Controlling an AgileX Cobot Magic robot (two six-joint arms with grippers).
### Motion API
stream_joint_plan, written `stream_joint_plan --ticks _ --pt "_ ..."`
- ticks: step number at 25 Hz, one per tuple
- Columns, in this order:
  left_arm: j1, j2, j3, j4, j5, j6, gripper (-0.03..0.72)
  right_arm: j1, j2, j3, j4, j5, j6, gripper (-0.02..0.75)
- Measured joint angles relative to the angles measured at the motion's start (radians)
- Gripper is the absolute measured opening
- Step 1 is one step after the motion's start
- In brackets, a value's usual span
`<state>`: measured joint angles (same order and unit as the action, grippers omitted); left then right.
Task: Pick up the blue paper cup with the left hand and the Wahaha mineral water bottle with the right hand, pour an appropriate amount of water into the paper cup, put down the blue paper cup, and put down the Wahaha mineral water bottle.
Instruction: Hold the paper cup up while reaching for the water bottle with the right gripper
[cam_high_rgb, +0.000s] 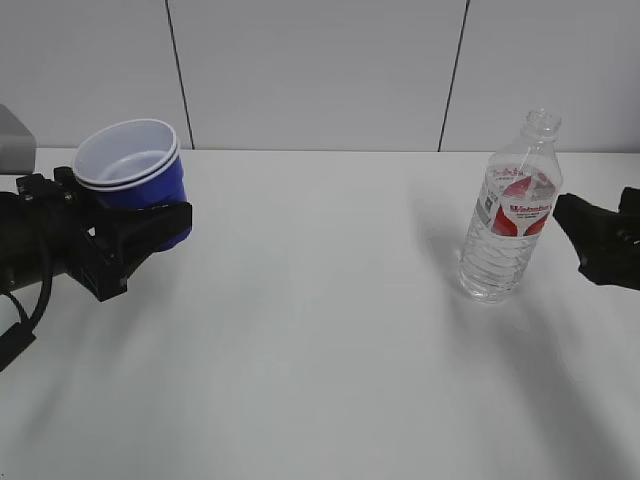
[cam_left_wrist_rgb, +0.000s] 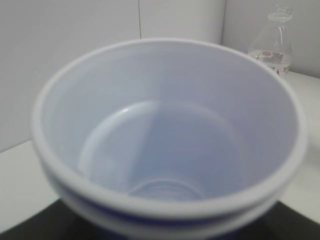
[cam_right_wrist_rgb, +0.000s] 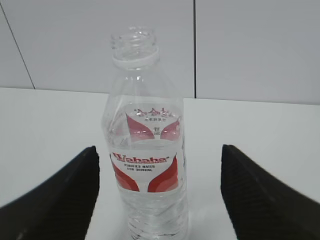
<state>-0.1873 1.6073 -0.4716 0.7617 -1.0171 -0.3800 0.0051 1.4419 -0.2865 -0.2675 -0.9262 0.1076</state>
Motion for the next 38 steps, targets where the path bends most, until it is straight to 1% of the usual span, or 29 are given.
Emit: stream_joint_plan --ticks 6,11,17,24,26,28,30,31,38 --pt "0.000 0.000 0.000 0.000 0.000 0.000 0.447 0.000 0.088 0.006 -0.004 -0.080 -0.020 0.568" --pt "0.000 0.000 0.000 -0.002 0.000 0.000 0.447 0.000 0.204 0.006 -0.006 -0.192 -0.034 0.556" --pt "0.000 0.000 0.000 -0.005 0.006 0.000 0.447 0.000 0.334 0.004 -0.006 -0.207 -0.056 0.542" --pt "0.000 0.000 0.000 -0.034 0.011 0.000 0.447 0.000 0.344 0.004 -0.028 -0.211 -0.061 0.538" --pt "0.000 0.000 0.000 -0.034 0.011 0.000 0.447 0.000 0.344 0.004 -0.056 -0.212 -0.061 0.553" --pt "0.000 0.000 0.000 -0.034 0.011 0.000 0.447 0.000 0.344 0.004 -0.094 -0.213 -0.061 0.603" --pt "0.000 0.000 0.000 -0.036 0.011 0.000 0.447 0.000 0.346 0.004 -0.101 -0.213 -0.061 0.650" --pt "0.000 0.000 0.000 -0.036 0.011 0.000 0.447 0.000 0.346 0.004 -0.097 -0.213 -0.061 0.661" --pt "0.000 0.000 0.000 -0.036 0.011 0.000 0.447 0.000 0.346 -0.046 -0.059 -0.214 -0.052 0.673"
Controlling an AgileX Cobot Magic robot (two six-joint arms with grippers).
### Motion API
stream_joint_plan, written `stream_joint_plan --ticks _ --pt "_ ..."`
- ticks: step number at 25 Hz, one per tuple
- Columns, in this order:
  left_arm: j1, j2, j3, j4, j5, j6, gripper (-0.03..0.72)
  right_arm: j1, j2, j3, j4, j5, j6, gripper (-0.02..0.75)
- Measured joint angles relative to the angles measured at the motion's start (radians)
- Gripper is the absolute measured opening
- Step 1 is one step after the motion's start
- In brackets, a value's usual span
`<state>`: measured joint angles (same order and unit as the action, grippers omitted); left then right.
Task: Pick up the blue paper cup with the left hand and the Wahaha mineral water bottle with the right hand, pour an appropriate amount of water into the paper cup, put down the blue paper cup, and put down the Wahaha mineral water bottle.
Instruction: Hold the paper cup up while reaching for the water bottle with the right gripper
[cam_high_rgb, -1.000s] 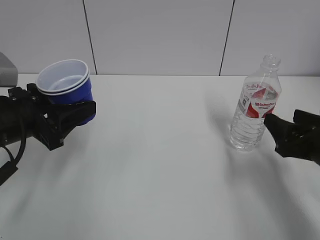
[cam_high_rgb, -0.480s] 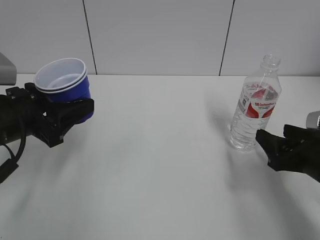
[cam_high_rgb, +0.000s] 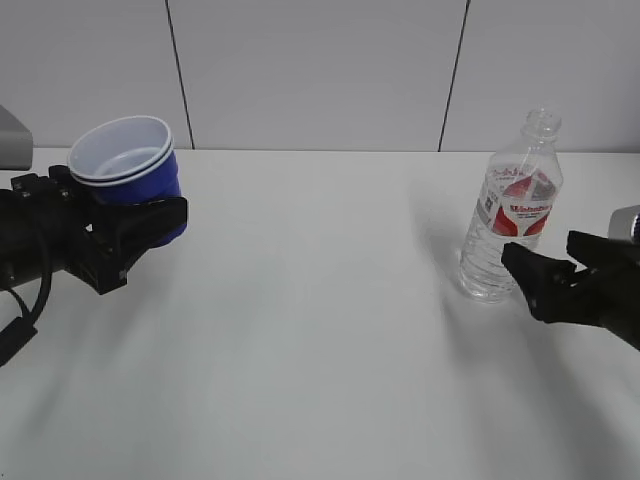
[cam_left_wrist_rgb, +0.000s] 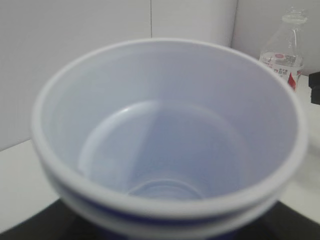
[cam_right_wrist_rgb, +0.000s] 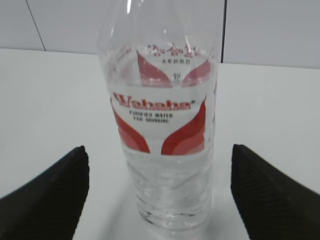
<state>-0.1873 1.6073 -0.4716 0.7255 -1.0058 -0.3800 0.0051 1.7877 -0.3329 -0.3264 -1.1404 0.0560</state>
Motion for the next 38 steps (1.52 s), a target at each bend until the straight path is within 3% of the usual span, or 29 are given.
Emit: stream_joint_plan --ticks 17,38 --pt "0.000 0.000 0.000 0.000 0.002 0.000 0.447 0.000 0.087 -0.150 -0.059 -0.004 0.085 0.667" --pt "0.000 0.000 0.000 -0.002 0.002 0.000 0.447 0.000 0.145 -0.205 -0.052 -0.005 0.089 0.650"
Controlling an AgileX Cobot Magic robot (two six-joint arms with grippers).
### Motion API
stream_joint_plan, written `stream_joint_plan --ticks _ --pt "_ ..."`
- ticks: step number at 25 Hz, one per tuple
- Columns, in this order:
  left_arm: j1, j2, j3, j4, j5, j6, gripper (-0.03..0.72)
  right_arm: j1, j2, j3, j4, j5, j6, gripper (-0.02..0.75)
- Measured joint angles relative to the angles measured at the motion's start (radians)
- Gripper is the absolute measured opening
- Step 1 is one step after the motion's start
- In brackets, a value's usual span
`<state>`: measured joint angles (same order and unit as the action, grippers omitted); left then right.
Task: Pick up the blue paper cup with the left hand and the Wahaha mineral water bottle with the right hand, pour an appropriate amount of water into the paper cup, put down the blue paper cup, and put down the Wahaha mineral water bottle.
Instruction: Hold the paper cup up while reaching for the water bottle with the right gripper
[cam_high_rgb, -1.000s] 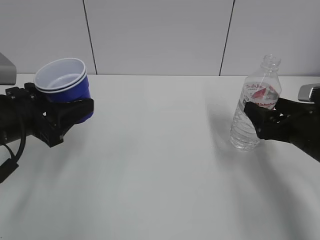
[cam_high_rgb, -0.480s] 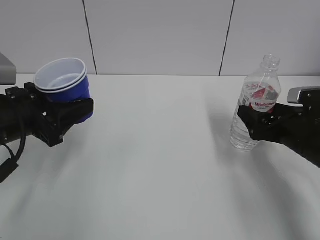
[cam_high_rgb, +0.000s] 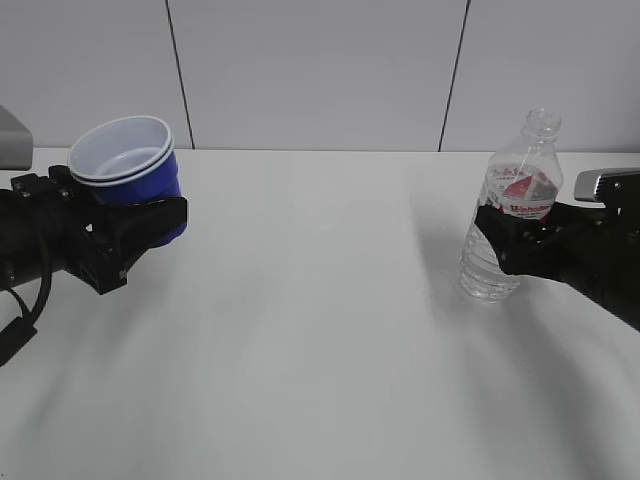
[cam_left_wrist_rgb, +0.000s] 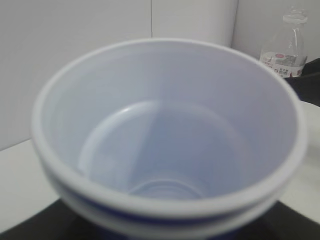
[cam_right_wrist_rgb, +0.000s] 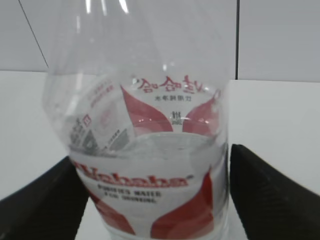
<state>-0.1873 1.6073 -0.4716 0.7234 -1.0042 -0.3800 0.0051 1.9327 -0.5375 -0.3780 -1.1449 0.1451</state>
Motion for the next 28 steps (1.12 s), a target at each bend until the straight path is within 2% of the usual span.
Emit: stream_joint_plan --ticks 28 --pt "0.000 0.000 0.000 0.000 0.000 0.000 0.447 0.000 0.134 -0.097 -0.014 -0.018 0.026 0.631"
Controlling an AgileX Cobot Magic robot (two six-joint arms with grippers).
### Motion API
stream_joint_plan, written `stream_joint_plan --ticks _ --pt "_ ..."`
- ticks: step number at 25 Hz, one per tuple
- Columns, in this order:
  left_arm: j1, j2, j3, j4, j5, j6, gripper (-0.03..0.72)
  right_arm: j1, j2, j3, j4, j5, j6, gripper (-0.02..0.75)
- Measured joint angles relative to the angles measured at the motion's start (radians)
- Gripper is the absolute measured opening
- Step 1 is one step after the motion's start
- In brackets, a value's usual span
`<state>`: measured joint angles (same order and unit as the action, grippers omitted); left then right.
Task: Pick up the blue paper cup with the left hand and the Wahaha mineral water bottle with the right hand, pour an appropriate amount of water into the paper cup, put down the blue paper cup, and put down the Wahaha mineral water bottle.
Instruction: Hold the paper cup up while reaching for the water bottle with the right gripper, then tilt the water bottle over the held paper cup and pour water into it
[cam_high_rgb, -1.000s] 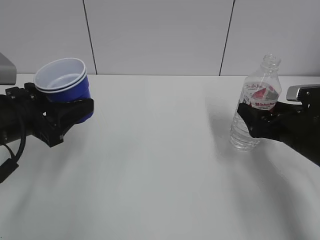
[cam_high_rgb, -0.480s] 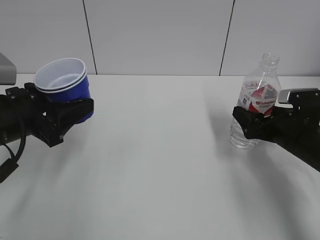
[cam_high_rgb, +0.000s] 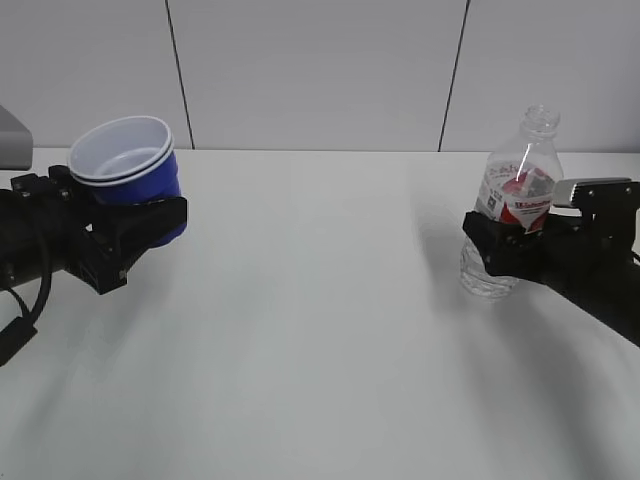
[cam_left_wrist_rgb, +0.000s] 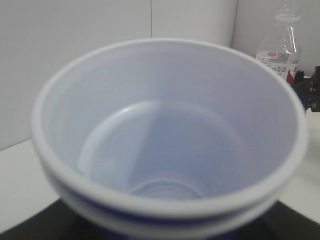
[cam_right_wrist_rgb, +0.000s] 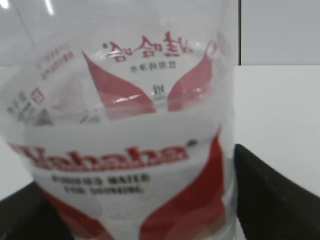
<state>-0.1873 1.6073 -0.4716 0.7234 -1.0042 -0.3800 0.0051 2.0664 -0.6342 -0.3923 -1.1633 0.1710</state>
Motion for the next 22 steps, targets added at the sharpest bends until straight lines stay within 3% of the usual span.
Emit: stream_joint_plan --ticks 11,22 --pt "0.000 0.000 0.000 0.000 0.000 0.000 0.447 0.000 0.018 -0.018 -0.002 -0.001 0.000 0.605" --pt "0.000 0.000 0.000 0.000 0.001 0.000 0.447 0.000 0.018 -0.018 0.000 -0.001 0.001 0.480"
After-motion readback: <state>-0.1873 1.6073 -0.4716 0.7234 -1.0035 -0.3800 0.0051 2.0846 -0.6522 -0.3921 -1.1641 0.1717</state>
